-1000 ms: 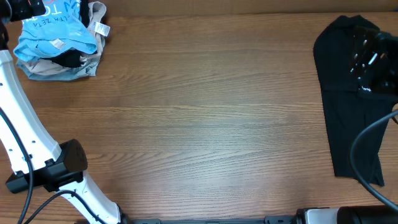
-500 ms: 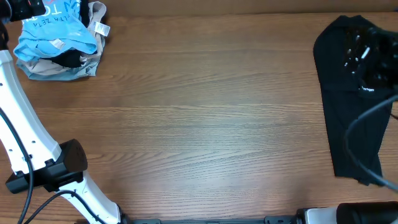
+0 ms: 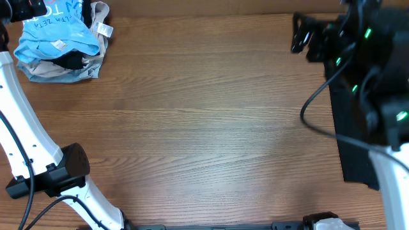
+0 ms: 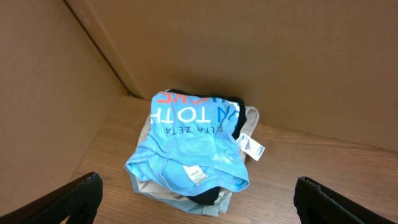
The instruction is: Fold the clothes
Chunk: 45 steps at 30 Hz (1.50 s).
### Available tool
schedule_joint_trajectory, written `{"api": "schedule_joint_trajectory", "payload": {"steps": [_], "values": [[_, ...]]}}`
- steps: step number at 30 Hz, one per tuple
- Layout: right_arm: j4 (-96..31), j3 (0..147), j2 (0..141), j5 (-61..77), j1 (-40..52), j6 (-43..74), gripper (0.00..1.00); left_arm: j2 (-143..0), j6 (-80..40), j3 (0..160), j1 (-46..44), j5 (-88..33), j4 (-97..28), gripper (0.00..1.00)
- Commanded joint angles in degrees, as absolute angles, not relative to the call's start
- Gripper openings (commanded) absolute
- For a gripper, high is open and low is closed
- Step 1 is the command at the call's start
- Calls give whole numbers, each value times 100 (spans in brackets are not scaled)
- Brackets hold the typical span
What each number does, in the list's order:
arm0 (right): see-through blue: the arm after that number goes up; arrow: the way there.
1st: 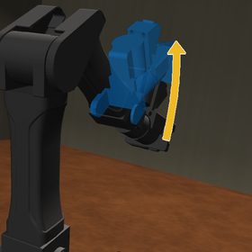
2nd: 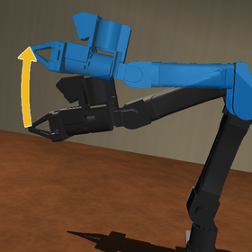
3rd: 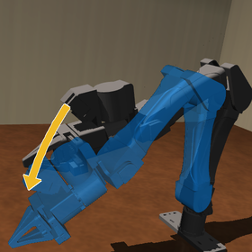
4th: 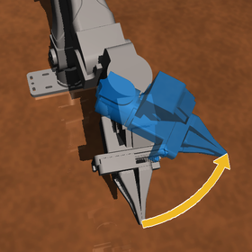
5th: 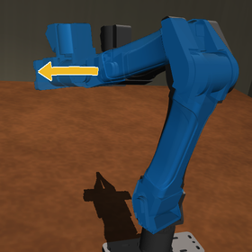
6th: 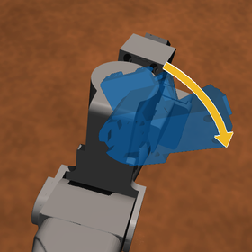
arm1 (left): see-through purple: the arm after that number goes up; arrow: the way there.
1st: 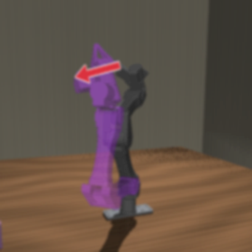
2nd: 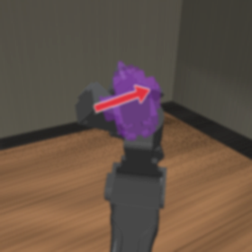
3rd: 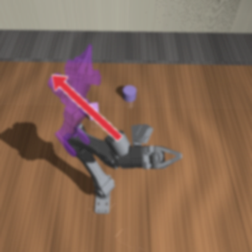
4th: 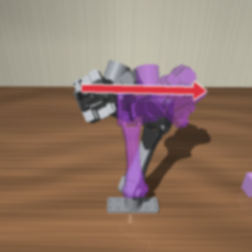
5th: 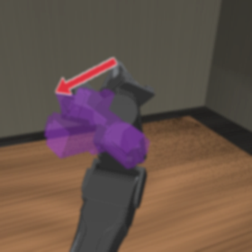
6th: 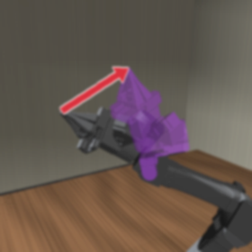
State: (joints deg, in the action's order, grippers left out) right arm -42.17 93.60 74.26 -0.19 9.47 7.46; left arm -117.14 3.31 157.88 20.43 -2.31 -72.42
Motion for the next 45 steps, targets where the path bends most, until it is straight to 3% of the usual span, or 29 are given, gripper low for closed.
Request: {"api": "schedule_joint_trajectory", "payload": {"steps": [1,13,21,32,45], "values": [[-3352,7867,6532,231,976,749,100,-11690,257,15826,2023,-257,-7223,100],[-825,3159,3614,242,974,1225,100,-11690,257,15826,2023,-257,-7223,100],[508,965,1835,154,982,1249,100,-11690,255,15826,2023,-257,-7223,100],[585,86,834,49,980,1245,100,-11690,257,15826,2021,-257,-7223,100],[-471,45,45,143,980,1225,100,-11690,257,15826,2021,-257,-7223,100]]}}
